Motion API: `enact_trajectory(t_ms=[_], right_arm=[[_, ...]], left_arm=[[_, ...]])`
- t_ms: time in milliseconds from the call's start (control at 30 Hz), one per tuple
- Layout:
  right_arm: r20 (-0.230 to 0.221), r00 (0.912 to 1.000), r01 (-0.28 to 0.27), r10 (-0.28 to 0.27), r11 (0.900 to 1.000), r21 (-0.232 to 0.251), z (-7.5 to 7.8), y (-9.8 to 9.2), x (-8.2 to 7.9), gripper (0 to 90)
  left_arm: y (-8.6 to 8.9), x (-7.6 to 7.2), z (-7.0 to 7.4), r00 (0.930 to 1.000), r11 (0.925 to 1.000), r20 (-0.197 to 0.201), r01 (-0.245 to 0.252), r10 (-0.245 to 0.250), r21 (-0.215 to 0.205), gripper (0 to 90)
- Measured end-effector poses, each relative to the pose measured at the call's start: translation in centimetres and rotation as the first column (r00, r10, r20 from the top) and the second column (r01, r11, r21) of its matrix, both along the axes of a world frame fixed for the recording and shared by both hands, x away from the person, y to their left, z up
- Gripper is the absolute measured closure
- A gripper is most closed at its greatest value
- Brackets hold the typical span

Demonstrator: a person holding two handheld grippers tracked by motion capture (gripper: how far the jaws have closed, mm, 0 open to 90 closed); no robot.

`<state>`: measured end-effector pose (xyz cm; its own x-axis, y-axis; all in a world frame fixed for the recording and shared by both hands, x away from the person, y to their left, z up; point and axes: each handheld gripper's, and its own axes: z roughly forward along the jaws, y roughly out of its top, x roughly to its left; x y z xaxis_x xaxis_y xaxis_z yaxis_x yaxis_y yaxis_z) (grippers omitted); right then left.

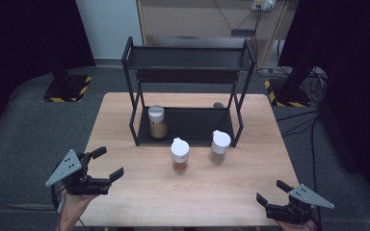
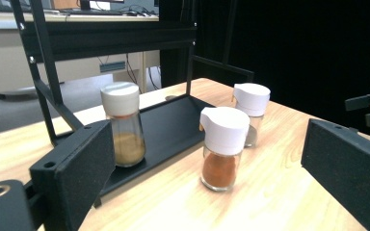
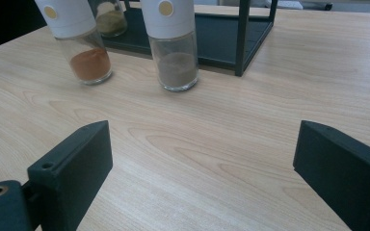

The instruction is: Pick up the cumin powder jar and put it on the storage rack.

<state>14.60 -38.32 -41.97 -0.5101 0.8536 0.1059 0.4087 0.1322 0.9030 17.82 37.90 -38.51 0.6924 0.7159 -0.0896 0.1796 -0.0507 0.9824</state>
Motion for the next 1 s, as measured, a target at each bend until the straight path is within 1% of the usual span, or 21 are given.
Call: enact_trajectory(t_ms=[167, 233, 267, 333, 367, 400, 467, 533, 600, 700, 767, 833, 900, 1000], right_arm=[[0.000, 1.0000, -0.002, 0.002, 1.000, -0.002, 0.0, 0.0, 0.0, 6.8], [-0.002, 1.0000, -0.002, 0.002, 1.000, -0.003, 0.0, 0.0, 0.0, 6.8], [-0.002, 1.0000, -0.002, 0.002, 1.000, -0.004, 0.0, 0.1, 0.0, 6.8], [-0.002, 1.0000, -0.001, 0.001, 1.000, -0.004, 0.0, 0.1, 0.0, 6.7], [-0.002, 1.0000, 0.000, 0.000, 1.000, -0.003, 0.0, 0.1, 0.0, 6.7], [-0.002, 1.0000, 0.000, 0.000, 1.000, -0.004, 0.0, 0.1, 0.0, 6.8], [-0.002, 1.0000, 0.001, -0.001, 1.000, -0.005, 0.0, 0.1, 0.0, 6.7], [-0.002, 1.0000, 0.000, 0.000, 1.000, -0.005, 0.0, 0.1, 0.0, 6.7], [-0.003, 1.0000, 0.000, 0.000, 1.000, -0.006, 0.0, 0.1, 0.0, 6.7], [-0.002, 1.0000, 0.001, -0.001, 1.000, -0.007, 0.0, 0.1, 0.0, 6.8], [-0.003, 1.0000, 0.001, -0.001, 1.000, -0.005, 0.0, 0.1, 0.1, 6.7], [-0.002, 1.0000, 0.001, -0.001, 1.000, -0.006, 0.0, 0.1, 0.0, 6.8], [-0.001, 1.0000, 0.001, -0.001, 1.000, -0.005, 0.0, 0.1, 0.0, 6.7], [-0.002, 1.0000, 0.000, 0.000, 1.000, -0.006, 0.0, 0.1, 0.0, 6.7]], left_arm=[[0.3, -1.0, -1.5, 0.9998, 0.9999, -0.015, -0.016, 0.016, 0.001, 3.9], [0.5, -1.2, -2.3, 0.9995, 0.9997, -0.023, -0.022, 0.022, -0.009, 4.1], [0.5, -1.3, -2.5, 0.9993, 0.9997, -0.028, -0.025, 0.024, -0.005, 4.0], [0.6, -1.6, -3.2, 0.9991, 0.9994, -0.029, -0.032, 0.031, -0.010, 4.2], [0.6, -1.7, -3.5, 0.9990, 0.9994, -0.029, -0.034, 0.034, -0.006, 4.1], [0.6, -1.9, -3.8, 0.9989, 0.9992, -0.022, -0.041, 0.041, -0.003, 4.0], [0.6, -2.1, -4.5, 0.9987, 0.9987, -0.022, -0.046, 0.045, -0.022, 4.1], [0.5, -2.2, -5.1, 0.9981, 0.9980, -0.024, -0.057, 0.056, -0.027, 3.9], [0.5, -2.3, -5.7, 0.9982, 0.9980, -0.024, -0.055, 0.054, -0.031, 3.9], [0.4, -2.2, -6.3, 0.9978, 0.9982, -0.037, -0.057, 0.056, -0.018, 4.0], [0.5, -2.1, -6.7, 0.9975, 0.9983, -0.049, -0.052, 0.051, -0.027, 4.0], [0.5, -2.1, -7.1, 0.9971, 0.9981, -0.050, -0.058, 0.057, -0.022, 4.0], [0.5, -1.9, -7.3, 0.9970, 0.9984, -0.056, -0.054, 0.053, -0.017, 4.1], [0.6, -1.8, -7.5, 0.9974, 0.9987, -0.054, -0.048, 0.047, -0.017, 4.0]])
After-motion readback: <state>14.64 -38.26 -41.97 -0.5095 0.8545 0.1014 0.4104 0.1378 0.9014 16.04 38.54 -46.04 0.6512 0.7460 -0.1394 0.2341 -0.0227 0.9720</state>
